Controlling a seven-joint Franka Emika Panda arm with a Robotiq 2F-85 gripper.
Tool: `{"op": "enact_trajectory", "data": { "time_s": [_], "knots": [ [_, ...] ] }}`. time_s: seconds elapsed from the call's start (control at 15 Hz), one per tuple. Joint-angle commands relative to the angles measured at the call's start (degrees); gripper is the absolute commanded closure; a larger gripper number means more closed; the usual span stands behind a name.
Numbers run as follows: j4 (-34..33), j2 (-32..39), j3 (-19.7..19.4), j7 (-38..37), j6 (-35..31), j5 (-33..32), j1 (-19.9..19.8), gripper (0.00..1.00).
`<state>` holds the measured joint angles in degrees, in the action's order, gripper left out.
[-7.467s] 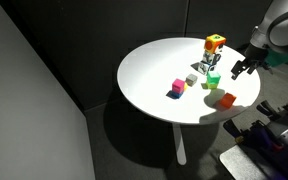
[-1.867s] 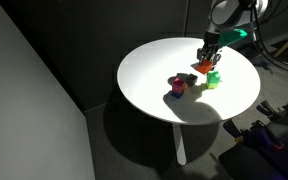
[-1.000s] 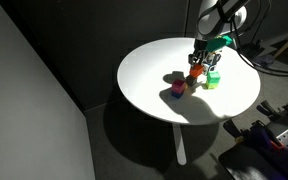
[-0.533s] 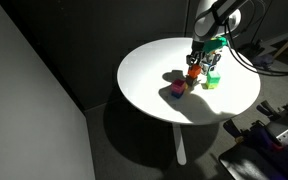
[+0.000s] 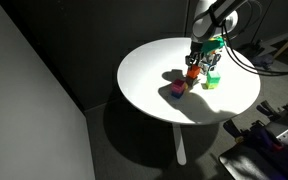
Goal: Put the orange block on the grey block
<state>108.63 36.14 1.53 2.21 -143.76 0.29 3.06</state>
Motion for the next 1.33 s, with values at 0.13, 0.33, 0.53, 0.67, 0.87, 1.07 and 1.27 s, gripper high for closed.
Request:
{"op": "enact_trajectory", "data": {
  "time_s": [0.13, 0.33, 0.53, 0.67, 0.87, 1.07, 1.27],
  "knots": [
    [-2.51, 1.50, -0.62, -1.17, 2.13, -1.24, 0.47, 0.69],
    [-2.60, 1.87, -0.66, -1.23, 2.21, -1.23, 0.50, 0.69],
    [-2.43, 1.93, -0.70, -1.31, 2.29, -1.19, 0.48, 0.21],
    [-2.15, 1.64, -0.54, -1.15, 2.32, -0.99, 0.34, 0.12],
    [-1.62, 0.91, -0.52, -1.09, 2.34, -0.91, 0.23, 0.00],
    [-1.34, 0.33, -0.38, -0.85, 2.47, -0.63, -0.10, 0.00],
    [-0.89, -0.43, -0.22, -0.60, 2.40, -0.12, -0.66, 0.00]
  ]
}}
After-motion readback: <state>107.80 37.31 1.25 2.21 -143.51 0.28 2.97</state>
